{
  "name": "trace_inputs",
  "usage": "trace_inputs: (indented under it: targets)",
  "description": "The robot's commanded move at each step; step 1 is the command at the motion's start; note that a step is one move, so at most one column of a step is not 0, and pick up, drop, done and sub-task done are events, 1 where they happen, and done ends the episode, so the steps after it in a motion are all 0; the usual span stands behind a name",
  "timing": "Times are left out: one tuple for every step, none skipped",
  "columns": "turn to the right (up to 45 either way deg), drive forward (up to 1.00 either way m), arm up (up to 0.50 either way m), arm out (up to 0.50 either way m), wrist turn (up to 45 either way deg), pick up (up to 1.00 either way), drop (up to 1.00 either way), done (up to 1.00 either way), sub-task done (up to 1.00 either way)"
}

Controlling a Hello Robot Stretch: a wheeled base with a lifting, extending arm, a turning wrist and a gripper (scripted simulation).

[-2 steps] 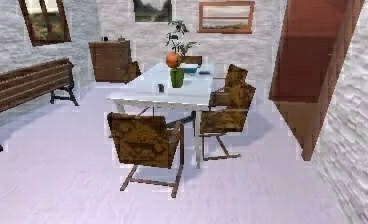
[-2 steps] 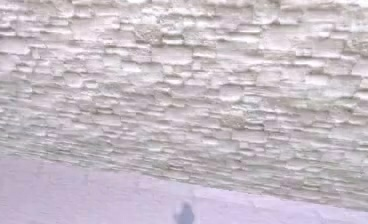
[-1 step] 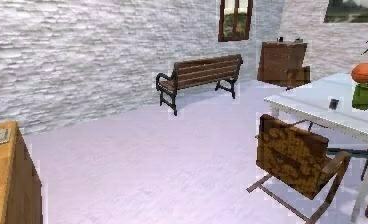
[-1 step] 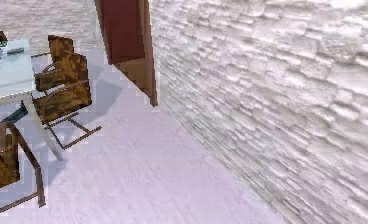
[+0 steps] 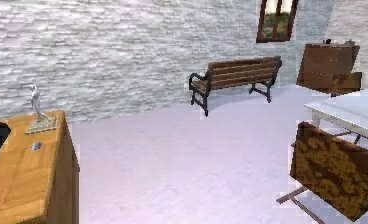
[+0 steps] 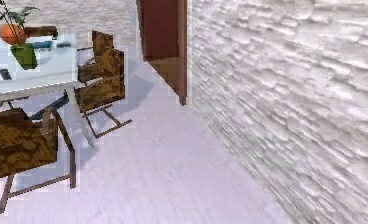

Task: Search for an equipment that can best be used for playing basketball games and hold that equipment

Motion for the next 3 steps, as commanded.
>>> trace_inputs:
  targets:
    - [0.0, 0.55, 0.0, 0.0, 0.0, 0.0, 0.0, 0.0, 0.0]
    - [3.0, 0.0, 0.0, 0.0, 0.0, 0.0, 0.0, 0.0, 0.0]
    - [0.0, 0.45, 0.0, 0.0, 0.0, 0.0, 0.0, 0.0, 0.0]
